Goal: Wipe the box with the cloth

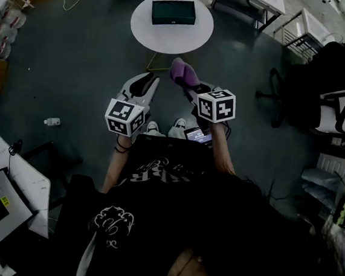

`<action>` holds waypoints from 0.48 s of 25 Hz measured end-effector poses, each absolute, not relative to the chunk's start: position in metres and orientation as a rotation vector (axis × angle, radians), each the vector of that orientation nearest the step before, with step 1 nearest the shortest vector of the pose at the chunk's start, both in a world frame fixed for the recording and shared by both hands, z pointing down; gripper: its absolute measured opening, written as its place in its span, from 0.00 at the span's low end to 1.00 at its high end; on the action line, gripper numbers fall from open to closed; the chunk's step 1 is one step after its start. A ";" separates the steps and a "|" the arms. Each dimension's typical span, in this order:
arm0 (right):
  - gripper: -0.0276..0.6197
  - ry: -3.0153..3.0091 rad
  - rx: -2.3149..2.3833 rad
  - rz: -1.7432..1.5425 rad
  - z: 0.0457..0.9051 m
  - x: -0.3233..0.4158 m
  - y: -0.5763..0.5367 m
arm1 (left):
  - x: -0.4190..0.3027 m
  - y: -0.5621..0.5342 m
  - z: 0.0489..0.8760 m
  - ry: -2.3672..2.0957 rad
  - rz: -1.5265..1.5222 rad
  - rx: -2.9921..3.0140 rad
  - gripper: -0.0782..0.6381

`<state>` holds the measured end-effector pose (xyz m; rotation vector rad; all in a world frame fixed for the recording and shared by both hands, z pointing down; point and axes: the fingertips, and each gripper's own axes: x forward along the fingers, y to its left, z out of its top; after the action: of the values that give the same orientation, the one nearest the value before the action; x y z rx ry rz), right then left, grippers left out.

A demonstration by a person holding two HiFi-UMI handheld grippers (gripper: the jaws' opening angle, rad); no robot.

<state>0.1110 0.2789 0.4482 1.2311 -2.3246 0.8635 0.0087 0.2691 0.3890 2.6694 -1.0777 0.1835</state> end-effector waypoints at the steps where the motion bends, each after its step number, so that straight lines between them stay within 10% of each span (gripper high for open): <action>1: 0.18 -2.323 1.241 0.865 0.448 0.109 0.280 | 0.008 0.270 0.388 -1.067 0.190 2.679 0.22; 12: 0.18 -2.293 1.358 0.864 0.443 0.090 0.269 | -0.015 0.260 0.384 -1.004 0.201 2.733 0.22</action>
<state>0.0896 0.2688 0.4432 1.3581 -2.2931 0.8639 -0.0153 0.2604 0.3841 2.7328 -1.0043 0.2011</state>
